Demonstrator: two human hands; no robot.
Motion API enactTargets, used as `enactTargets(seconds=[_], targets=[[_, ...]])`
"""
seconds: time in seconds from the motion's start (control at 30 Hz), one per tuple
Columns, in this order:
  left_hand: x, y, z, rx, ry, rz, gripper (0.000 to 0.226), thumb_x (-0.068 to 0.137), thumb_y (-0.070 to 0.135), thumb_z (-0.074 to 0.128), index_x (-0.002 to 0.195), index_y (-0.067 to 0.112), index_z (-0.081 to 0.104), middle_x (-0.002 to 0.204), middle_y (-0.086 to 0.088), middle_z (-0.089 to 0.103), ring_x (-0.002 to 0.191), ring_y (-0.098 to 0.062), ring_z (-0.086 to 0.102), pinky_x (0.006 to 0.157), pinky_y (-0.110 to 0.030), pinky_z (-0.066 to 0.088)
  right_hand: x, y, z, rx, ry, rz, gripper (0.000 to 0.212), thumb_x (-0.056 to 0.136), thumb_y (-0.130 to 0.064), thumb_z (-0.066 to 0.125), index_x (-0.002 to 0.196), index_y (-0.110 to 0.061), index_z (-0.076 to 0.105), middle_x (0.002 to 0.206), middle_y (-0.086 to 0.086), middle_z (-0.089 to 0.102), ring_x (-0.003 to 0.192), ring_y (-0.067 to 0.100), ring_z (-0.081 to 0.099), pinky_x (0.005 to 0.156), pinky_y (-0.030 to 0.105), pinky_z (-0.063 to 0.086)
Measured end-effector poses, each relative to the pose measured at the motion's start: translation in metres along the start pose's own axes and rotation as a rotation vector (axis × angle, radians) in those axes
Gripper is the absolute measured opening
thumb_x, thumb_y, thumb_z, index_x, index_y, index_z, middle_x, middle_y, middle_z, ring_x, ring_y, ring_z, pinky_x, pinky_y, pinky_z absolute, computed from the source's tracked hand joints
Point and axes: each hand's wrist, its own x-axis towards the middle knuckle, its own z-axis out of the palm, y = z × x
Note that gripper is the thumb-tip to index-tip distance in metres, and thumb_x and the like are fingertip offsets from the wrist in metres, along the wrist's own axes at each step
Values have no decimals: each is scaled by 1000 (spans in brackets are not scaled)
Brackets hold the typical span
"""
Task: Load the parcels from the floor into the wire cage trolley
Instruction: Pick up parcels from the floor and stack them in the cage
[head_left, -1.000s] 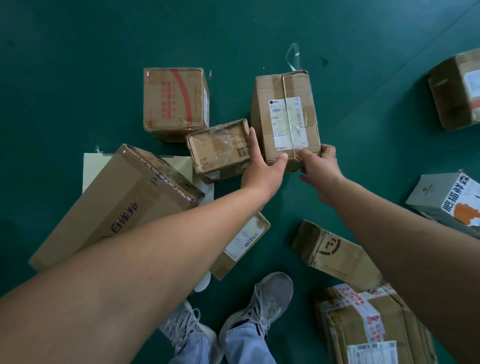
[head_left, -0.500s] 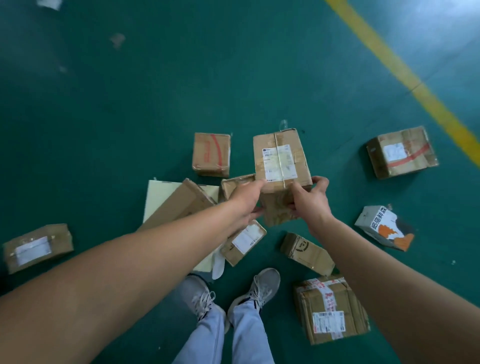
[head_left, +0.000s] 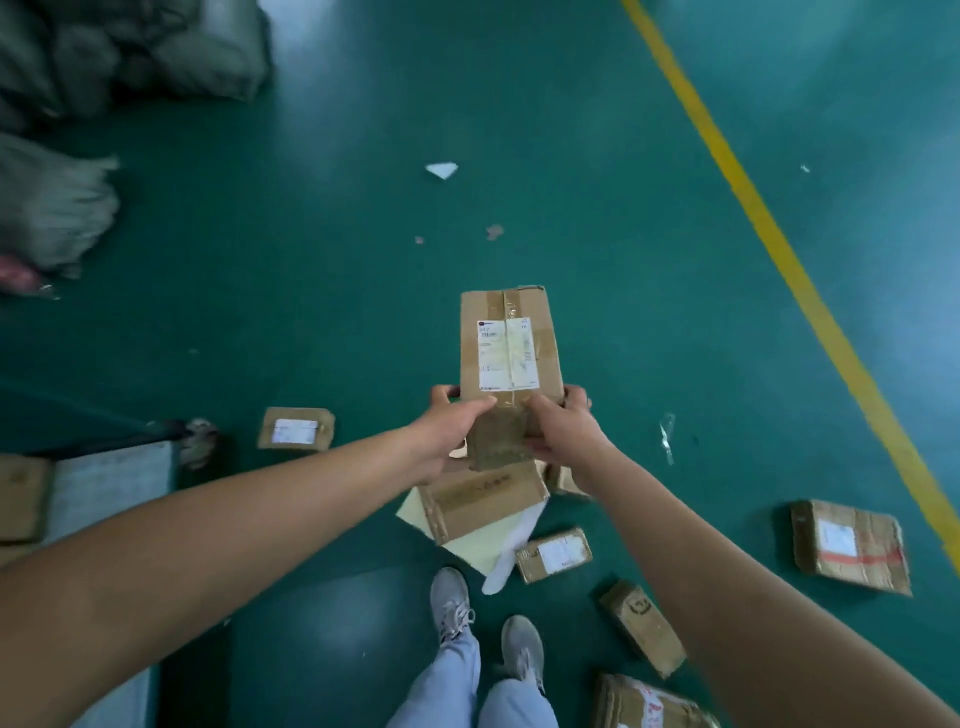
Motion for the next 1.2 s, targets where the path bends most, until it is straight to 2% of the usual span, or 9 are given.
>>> enactTargets(seconds=[0.23,0.47,0.63,0.73,0.83,0.97,1.03,1.1,1.2], targets=[[-127,-38,-122,-278,201,70,43,99,40,65,133,26,44,116,0,59,109,-26,61,99,-42,54,-107,-61,97,-197,-273,-194,43,96,-34,60,130,-27,35,122,6,56,98,27,72,71,34,65],[-231,-110,-165,-470,359,126,24,102,37,62,125,34,57,118,2,66,107,-19,61,103,-45,49,-193,-66,165,-381,-560,-316,47,99,-35,59,134,-27,29,120,6,62,98,28,72,82,42,64],[-298,-164,-188,-653,528,132,22,100,39,65,119,37,55,118,2,65,113,-24,60,102,-45,50,-255,-62,216,-512,-772,-391,49,101,-33,59,138,-24,27,123,9,62,91,25,74,65,29,61],[-329,-191,-200,-737,629,140,25,99,38,65,122,35,55,115,2,66,109,-22,61,98,-43,51,-287,-57,246,-581,-864,-429,56,100,-37,59,142,-24,25,119,9,64,91,25,75,66,29,61],[-354,-216,-214,-816,689,154,22,100,39,65,120,35,57,114,4,66,105,-19,61,103,-44,50,-314,-50,276,-633,-922,-461,57,99,-41,58,143,-25,24,114,8,65,90,25,75,68,31,62],[-384,-255,-238,-884,749,181,30,100,43,62,128,35,56,120,5,65,113,-20,60,101,-41,52,-356,-40,319,-697,-989,-494,53,99,-37,59,139,-22,28,109,10,68,75,20,70,58,26,56],[-400,-277,-254,-922,769,192,28,101,43,61,128,36,54,118,8,64,112,-19,59,104,-42,50,-377,-33,346,-725,-1034,-501,52,99,-35,59,138,-22,28,105,10,68,74,21,66,61,30,58],[-413,-302,-275,-939,786,199,27,101,43,59,127,37,54,118,10,63,111,-18,58,106,-42,49,-395,-24,377,-759,-1071,-509,51,98,-36,59,137,-22,29,101,11,68,76,23,64,72,37,60],[-431,-340,-310,-953,829,178,35,99,47,61,132,38,54,127,8,64,117,-21,58,101,-41,52,-424,-8,428,-816,-1115,-499,51,99,-38,58,138,-23,28,108,14,70,79,24,68,78,40,62]])
